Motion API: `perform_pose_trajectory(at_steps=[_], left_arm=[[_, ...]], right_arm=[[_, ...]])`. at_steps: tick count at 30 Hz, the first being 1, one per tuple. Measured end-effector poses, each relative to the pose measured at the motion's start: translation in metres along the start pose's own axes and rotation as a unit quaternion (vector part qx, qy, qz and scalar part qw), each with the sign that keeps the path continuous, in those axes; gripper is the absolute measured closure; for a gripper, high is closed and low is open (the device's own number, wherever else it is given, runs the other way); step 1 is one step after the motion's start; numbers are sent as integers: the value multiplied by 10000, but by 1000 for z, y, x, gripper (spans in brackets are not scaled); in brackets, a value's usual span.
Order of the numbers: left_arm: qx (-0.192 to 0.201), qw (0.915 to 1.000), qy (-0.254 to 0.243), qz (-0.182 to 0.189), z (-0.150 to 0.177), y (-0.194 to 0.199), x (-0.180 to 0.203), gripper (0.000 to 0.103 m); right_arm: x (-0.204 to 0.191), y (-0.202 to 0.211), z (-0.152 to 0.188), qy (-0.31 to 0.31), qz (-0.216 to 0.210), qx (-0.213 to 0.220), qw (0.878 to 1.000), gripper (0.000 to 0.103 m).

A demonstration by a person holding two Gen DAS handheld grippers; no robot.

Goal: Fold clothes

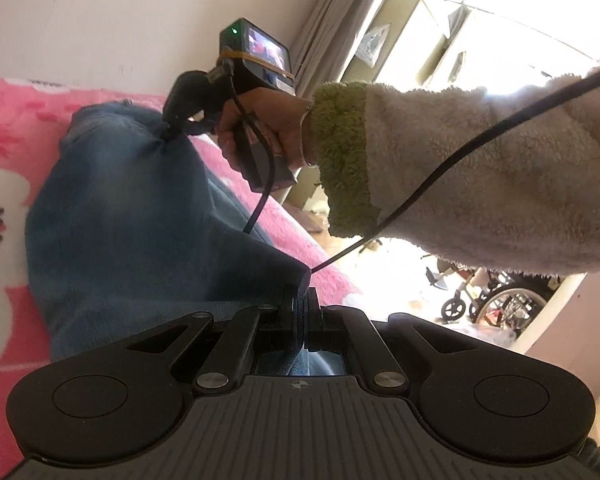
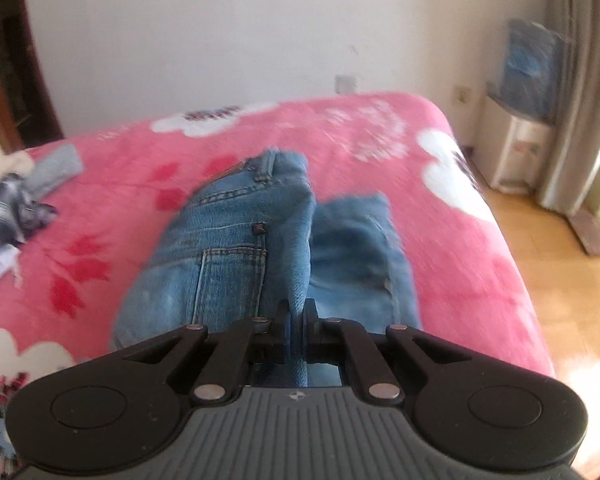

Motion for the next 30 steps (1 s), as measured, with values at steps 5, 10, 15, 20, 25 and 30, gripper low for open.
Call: perform_pose_trajectory(at_steps=[5, 10, 15, 20, 25, 30], left_arm=[[21, 10000, 30, 42, -3, -1, 1, 103], [142, 9996, 95, 206, -11, -1, 11, 103], [5, 9994, 72, 327, 0, -4, 19, 103], [-39, 9992, 135, 365, 4, -2, 17, 103], [-150, 9989, 267, 353, 6, -2, 7, 103], [-150, 9986, 381, 345, 6, 5, 4, 102]], right_arm=[[12, 1, 3, -93, 35, 55, 9999, 99], [15, 19, -17, -32, 24, 411, 9991, 99], [25, 23, -8, 110, 149, 370, 9991, 99], [32, 22, 12, 23, 238, 284, 9993, 99], [33, 22, 26, 14, 208, 146, 9997, 99], [44, 14, 29, -618, -138, -25, 9980, 90]])
Point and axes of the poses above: each gripper's, at about its wrist camera, not at the fingertips, and y roughly against the way its jaws point, x to its right, z to its underside, the point moved 9 cm from there along -y, roughly the way its jaws point, and after that the axes turned 5 degrees about -z, right-handed, at the moved point
